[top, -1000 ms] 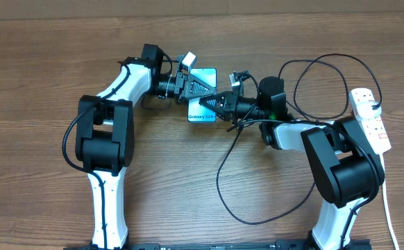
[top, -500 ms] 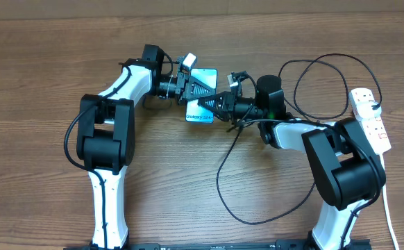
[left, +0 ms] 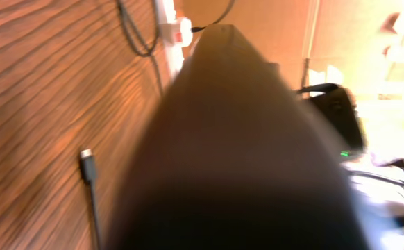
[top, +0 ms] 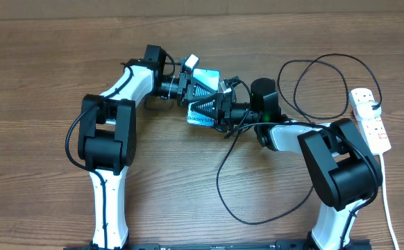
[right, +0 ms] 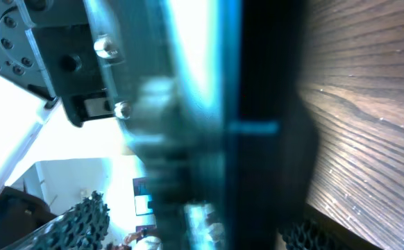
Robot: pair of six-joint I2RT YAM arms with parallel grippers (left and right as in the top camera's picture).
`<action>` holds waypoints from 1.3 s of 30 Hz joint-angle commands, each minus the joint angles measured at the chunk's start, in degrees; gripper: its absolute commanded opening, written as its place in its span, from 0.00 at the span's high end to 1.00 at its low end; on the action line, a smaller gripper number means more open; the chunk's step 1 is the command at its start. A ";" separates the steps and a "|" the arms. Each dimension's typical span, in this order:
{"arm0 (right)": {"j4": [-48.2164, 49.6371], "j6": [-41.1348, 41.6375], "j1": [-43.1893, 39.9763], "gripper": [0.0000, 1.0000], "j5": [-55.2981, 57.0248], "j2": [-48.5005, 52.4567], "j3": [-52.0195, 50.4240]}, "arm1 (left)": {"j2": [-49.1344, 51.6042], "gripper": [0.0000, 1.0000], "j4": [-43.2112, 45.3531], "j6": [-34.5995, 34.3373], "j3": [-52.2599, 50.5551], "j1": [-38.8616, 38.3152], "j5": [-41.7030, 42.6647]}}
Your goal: Plug charger to phone and switch on socket
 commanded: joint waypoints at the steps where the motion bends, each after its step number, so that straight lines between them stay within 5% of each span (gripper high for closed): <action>1: 0.42 -1.49 -1.49 0.18 -3.37 -2.34 0.11 | -1.01 0.96 -0.70 -1.25 1.01 0.48 -0.68; 9: -3.63 -2.89 -4.98 0.07 -4.79 -7.85 0.11 | -1.07 0.96 -9.22 2.01 1.01 4.17 0.66; 18: -24.02 -15.06 -7.93 0.04 -0.46 -15.63 0.13 | -6.62 0.96 -51.30 49.16 0.81 12.98 3.43; 23: -45.97 -24.90 -9.07 0.03 9.86 -23.34 3.56 | -13.79 0.96 -51.28 44.76 0.50 19.15 -0.92; 30: -88.35 -35.26 -6.62 0.00 43.43 -26.53 20.31 | -20.61 0.96 -51.25 28.89 0.50 21.90 -6.14; 38: -92.13 -37.42 -3.34 0.01 46.82 -26.51 22.16 | -20.46 0.96 -50.77 22.01 -0.61 19.02 -10.34; 39: -92.13 -37.40 -3.26 0.07 46.62 -26.51 21.97 | -20.46 0.96 -50.47 21.99 -1.18 18.43 -10.82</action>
